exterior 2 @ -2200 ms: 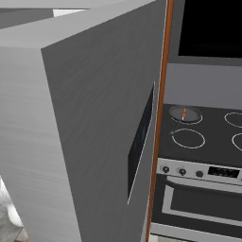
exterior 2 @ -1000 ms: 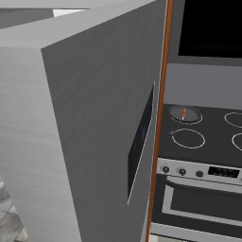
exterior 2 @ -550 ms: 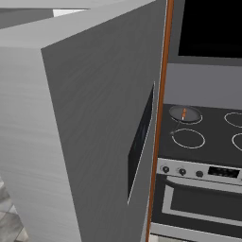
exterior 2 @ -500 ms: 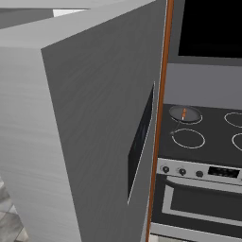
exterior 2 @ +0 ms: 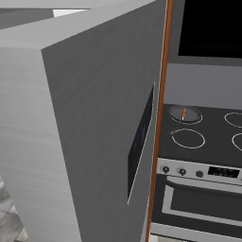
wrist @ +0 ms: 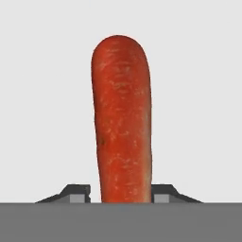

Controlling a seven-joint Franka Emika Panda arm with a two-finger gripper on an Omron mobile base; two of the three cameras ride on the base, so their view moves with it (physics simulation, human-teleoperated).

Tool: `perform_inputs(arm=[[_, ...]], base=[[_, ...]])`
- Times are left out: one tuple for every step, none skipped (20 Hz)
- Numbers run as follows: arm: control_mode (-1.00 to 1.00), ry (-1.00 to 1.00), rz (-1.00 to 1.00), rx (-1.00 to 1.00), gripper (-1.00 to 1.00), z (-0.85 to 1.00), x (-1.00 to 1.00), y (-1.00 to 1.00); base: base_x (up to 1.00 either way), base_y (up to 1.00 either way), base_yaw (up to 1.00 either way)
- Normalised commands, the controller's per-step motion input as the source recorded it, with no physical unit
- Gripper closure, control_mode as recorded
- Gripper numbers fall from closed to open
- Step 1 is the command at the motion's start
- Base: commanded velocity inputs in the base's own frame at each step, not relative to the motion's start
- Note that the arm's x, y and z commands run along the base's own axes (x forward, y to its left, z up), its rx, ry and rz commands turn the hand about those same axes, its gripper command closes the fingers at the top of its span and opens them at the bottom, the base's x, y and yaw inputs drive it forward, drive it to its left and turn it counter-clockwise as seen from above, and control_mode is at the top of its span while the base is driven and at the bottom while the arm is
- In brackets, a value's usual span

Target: Place the cold items (mushroom and carrot) from the fridge in one tupperware on the dining counter. Place the warm items (kebab skewer and hot dog) in the stove area in another tupperware.

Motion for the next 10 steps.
perform_inputs(arm=[[-1.00,0.04,0.00,0.00,1.00,-0.25,-0.03,0.00],[-1.00,0.05,0.00,0.00,1.00,-0.23,-0.10,0.00],[-1.00,0.00,0.00,0.00,1.00,-0.22,-0.17,0.00],[-1.00,0.00,0.00,0.00,1.00,-0.23,-0.28,0.00],[-1.00,0.00,0.00,0.00,1.00,-0.32,-0.47,-0.35],[-1.00,0.00,0.02,0.21,1.00,-0.29,-0.59,-0.56],[-1.00,-0.22,0.00,0.06,1.00,-0.23,-0.94,-0.29],[-1.00,-0.29,0.00,0.08,1.00,-0.13,-1.00,-0.27],[-1.00,-0.32,0.00,0.11,1.00,-0.01,-1.00,-0.21],[-1.00,-0.24,0.00,0.06,1.00,-0.04,-1.00,-0.23]], base=[[0.00,0.00,0.00],[0.00,0.00,0.00],[0.00,0.00,0.00],[0.00,0.00,0.00],[0.00,0.00,0.00],[0.00,0.00,0.00],[0.00,0.00,0.00],[0.00,0.00,0.00],[0.00,0.00,0.00],[0.00,0.00,0.00]])
